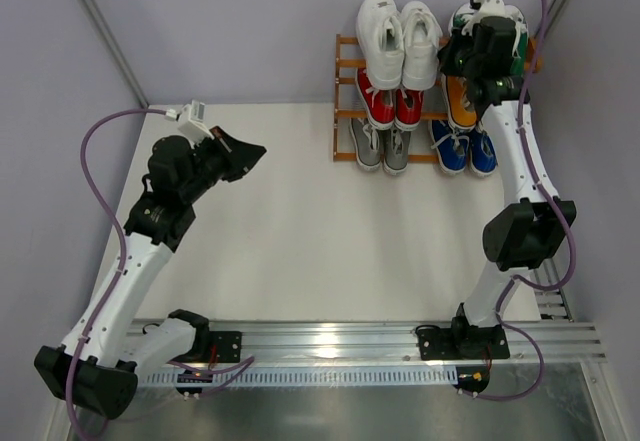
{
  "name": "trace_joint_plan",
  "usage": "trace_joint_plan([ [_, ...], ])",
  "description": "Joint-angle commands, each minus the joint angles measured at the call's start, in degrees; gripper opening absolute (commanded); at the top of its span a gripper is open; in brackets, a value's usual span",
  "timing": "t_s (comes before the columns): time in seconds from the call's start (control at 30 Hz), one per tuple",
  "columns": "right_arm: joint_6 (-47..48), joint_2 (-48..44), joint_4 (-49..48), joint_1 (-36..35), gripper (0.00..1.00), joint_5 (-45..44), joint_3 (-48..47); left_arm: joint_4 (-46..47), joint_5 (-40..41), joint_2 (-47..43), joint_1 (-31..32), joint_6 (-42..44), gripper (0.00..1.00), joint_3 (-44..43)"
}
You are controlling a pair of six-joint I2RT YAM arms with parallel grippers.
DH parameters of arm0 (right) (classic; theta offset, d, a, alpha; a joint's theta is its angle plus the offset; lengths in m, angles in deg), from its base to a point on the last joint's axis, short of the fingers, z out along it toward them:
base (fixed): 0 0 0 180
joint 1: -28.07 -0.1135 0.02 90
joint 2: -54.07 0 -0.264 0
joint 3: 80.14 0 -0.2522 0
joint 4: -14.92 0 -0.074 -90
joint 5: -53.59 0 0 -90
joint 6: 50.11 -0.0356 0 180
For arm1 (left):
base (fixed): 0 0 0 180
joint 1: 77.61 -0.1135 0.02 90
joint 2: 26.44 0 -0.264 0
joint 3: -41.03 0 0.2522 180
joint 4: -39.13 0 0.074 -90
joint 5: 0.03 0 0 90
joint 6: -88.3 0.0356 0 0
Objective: Place and organize the shoes onto the shoe shelf
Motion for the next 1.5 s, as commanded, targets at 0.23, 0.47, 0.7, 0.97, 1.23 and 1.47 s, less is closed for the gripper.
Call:
trace_joint_plan([
  [0.23, -0.5, -10.27, 2.61, -1.78, 0.26, -20.84, -1.88, -1.73, 2.0, -1.96, -0.44, 2.06, 0.31, -1.11],
  [0.47, 3.98, -25.21, 0.49, -1.61, 0.99, -14.25, 11.99, -2.96, 2.27, -1.97, -0.44, 3.02, 0.48, -1.81],
  [0.7, 3.55, -44.63, 0.4, -2.31, 0.98, -1.29, 27.66, -6.12, 3.41, -3.28, -0.44, 4.96, 1.0, -2.69],
  [0.97, -3.39, -44.61, 25.02, -3.02, 0.98, -3.48, 20.86, -8.32, 3.5, -4.34, -0.44, 5.66, 1.0, -3.48],
  [1.23, -3.84, -34.0, 44.63, -3.1, 0.98, -0.49, 11.48, -12.01, 4.55, -4.96, -0.35, 7.07, 1.0, -6.47],
  [1.47, -3.31, -40.09, 39.17, -3.89, 0.98, 0.56, 8.77, -12.8, 5.17, -6.19, -0.35, 7.16, 1.0, -6.29],
])
